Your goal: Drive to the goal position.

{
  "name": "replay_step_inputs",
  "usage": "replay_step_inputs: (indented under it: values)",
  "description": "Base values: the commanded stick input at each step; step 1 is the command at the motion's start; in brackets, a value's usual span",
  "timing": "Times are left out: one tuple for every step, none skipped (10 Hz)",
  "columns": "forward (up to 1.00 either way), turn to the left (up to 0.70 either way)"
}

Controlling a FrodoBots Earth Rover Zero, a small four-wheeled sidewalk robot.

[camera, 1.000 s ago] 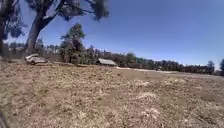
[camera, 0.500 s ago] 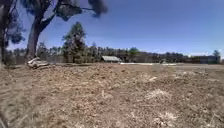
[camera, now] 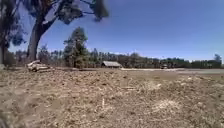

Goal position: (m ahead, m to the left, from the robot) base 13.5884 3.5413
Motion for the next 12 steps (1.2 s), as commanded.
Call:
replay_step_inputs:
  values:
    - [0.70, -0.34]
    - [0.70, -0.03]
    - [0.70, 0.00]
    - [0.70, 0.00]
    - [0.70, 0.00]
    - [0.70, 0.00]
    - [0.70, 0.00]
    - [0.70, -0.02]
    - [0.70, -0.11]
    - [0.70, -0.21]
    - [0.70, -0.35]
    - [0.70, -0.35]
